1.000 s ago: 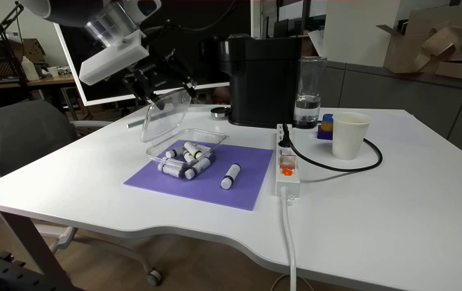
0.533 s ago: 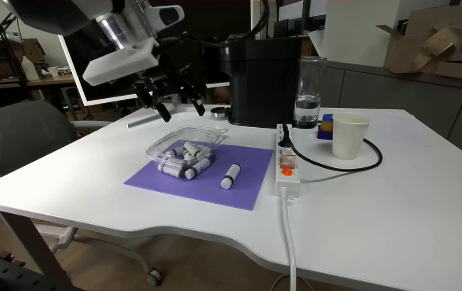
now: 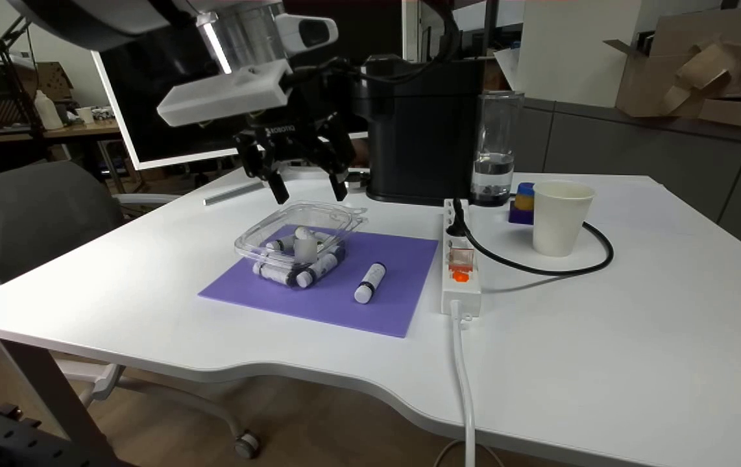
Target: Close the lid of the colourless box
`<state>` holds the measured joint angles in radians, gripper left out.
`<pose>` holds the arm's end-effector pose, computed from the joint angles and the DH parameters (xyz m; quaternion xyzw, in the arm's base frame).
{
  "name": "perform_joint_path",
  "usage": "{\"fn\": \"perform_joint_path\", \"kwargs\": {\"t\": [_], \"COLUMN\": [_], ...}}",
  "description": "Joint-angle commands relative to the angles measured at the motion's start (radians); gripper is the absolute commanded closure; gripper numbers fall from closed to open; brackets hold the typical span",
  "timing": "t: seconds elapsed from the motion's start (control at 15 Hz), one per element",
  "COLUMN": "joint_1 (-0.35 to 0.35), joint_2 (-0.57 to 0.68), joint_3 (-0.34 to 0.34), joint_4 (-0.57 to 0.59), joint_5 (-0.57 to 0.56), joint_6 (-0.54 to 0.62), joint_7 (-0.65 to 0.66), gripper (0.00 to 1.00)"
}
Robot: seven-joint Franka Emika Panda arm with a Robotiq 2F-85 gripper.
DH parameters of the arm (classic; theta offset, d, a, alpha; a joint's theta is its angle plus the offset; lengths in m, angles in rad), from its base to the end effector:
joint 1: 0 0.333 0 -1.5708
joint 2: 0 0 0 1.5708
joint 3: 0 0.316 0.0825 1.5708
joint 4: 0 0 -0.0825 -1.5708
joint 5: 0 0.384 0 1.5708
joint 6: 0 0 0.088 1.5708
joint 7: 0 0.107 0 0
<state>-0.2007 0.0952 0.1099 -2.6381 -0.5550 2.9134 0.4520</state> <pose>0.4389 -0.0065 0.2275 0.9928 -0.0069 0.1012 0.0637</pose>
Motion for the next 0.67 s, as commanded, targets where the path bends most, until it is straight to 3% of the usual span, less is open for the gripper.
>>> {"fn": "perform_joint_path", "kwargs": {"t": [0.0,0.07,0.6], "joint_1": [-0.01,0.082,0.196], "joint_2": [-0.071,-0.091,-0.187], "joint_3": [0.046,-0.029,-0.043], "joint_4": [-0.025,-0.027,-0.039], "joint_5": [0.129,0.18,0.335], "joint_6": [-0.07,-0.097,-0.271], "joint_7": [-0.162,-0.226,-0.531], "gripper": [0.0,0.0,0.0]}}
